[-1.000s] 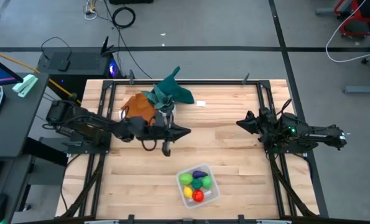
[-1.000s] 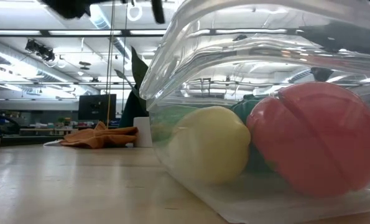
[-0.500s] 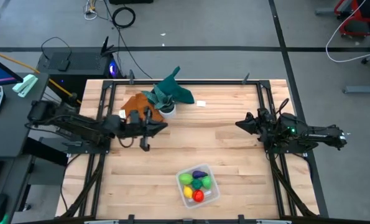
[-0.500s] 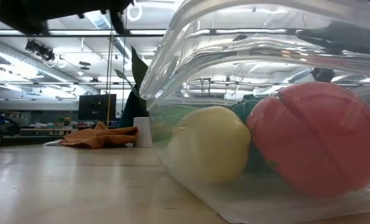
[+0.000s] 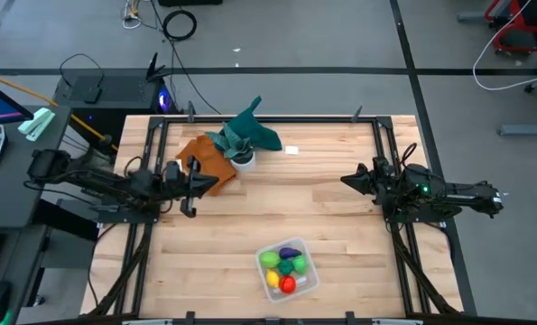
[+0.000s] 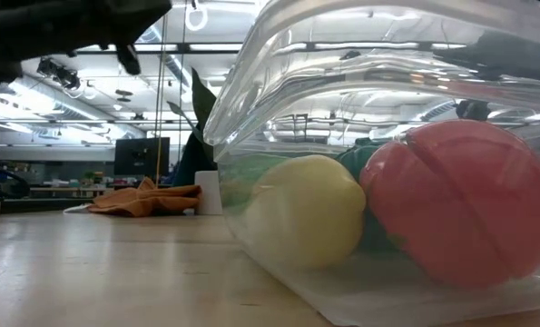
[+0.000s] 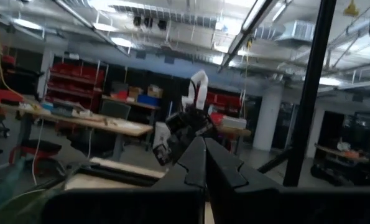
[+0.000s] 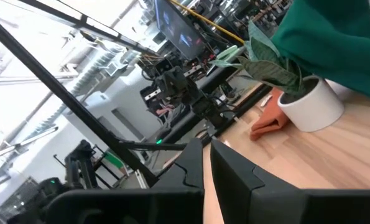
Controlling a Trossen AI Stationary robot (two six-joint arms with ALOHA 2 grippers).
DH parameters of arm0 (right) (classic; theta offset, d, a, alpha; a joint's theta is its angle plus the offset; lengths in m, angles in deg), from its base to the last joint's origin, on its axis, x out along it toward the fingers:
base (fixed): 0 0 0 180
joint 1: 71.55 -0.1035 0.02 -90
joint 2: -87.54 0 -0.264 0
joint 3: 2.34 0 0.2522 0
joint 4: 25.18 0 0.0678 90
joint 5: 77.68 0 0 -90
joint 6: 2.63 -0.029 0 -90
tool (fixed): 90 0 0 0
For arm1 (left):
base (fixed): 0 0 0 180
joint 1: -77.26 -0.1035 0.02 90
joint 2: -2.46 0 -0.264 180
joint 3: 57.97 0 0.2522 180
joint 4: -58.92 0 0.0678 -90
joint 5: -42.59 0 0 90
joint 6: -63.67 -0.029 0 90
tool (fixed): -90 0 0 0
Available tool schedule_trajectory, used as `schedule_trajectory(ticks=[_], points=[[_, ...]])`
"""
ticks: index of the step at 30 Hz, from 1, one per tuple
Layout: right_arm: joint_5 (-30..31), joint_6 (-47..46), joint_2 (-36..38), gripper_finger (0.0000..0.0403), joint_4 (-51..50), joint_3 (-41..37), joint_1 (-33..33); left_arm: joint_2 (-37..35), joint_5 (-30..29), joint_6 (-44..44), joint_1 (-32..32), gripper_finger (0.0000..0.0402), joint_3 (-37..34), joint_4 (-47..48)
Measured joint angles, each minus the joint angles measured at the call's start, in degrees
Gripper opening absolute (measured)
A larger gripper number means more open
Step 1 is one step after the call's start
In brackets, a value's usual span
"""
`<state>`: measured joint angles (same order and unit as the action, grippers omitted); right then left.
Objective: Pick and placing Produce into tupperware
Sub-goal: Return to Home Position
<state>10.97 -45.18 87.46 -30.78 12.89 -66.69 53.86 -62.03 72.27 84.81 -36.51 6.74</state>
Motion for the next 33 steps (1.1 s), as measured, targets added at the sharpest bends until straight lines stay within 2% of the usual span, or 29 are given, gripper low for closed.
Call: schedule_trajectory(ticks=[7,20,28,33], points=[[0.0,-2.9,0.0,0.0000,-0.2,0.0,0.0,-1.4,-0.8,-2.8,0.0,0.0005,-5.2,-7.7],[0.8,-5.3,0.0,0.0000,-2.6,0.0,0.0,-3.7,-0.4,-7.2,-1.4,0.0003,-7.2,-9.3],[0.9,-5.3,0.0,0.0000,-2.7,0.0,0.0,-15.1,0.7,-12.2,-1.4,0.0003,-7.2,-7.4],[0.9,-5.3,0.0,0.0000,-2.7,0.0,0.0,-24.2,0.8,-11.6,-1.4,0.0004,-7.3,3.2]])
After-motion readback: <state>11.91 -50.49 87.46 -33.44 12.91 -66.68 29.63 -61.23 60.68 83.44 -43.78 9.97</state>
